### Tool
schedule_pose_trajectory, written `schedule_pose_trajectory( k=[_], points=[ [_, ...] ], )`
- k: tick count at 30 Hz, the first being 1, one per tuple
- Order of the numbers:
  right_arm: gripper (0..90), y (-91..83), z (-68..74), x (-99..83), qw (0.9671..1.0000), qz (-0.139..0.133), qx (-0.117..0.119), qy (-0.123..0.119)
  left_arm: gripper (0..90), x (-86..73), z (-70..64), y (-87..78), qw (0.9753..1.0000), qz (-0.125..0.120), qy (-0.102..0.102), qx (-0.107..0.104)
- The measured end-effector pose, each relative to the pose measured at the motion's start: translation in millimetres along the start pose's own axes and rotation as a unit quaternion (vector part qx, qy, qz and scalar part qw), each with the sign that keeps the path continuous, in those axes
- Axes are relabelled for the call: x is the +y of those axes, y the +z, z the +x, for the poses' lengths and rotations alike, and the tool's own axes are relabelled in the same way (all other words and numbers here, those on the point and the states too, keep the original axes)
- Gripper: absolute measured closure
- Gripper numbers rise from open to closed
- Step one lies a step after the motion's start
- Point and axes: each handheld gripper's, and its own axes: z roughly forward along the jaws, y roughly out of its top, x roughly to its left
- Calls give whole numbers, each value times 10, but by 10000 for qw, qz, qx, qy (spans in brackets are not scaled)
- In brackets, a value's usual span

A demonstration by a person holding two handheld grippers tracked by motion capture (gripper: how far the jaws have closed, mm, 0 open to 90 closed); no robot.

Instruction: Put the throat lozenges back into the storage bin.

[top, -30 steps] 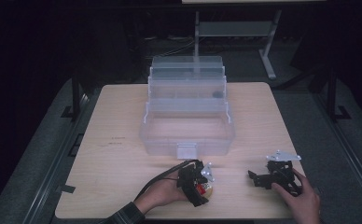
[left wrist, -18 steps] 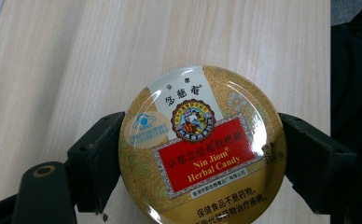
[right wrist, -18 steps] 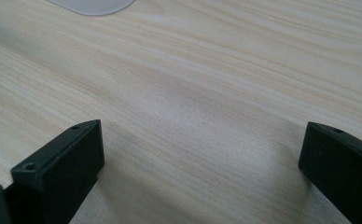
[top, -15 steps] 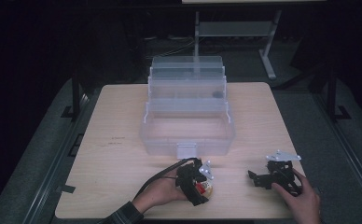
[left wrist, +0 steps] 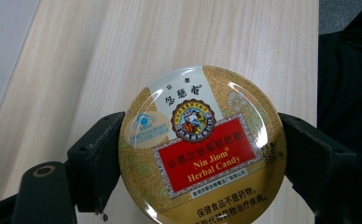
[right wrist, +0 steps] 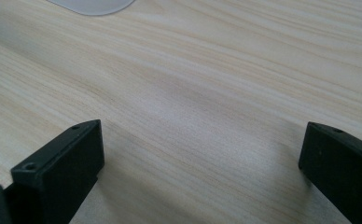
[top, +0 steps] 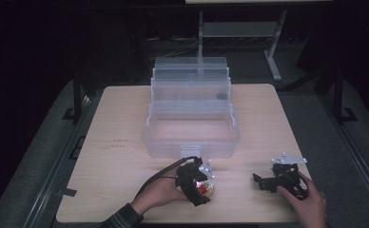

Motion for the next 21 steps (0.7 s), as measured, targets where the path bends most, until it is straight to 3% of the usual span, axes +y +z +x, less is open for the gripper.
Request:
schedule_pose_trajectory(
  k=[21],
  points=[
    [0,0,0,0,10000,-1,0,-2,196,-144,106,-224,9997,-32,-206,116]
  ],
)
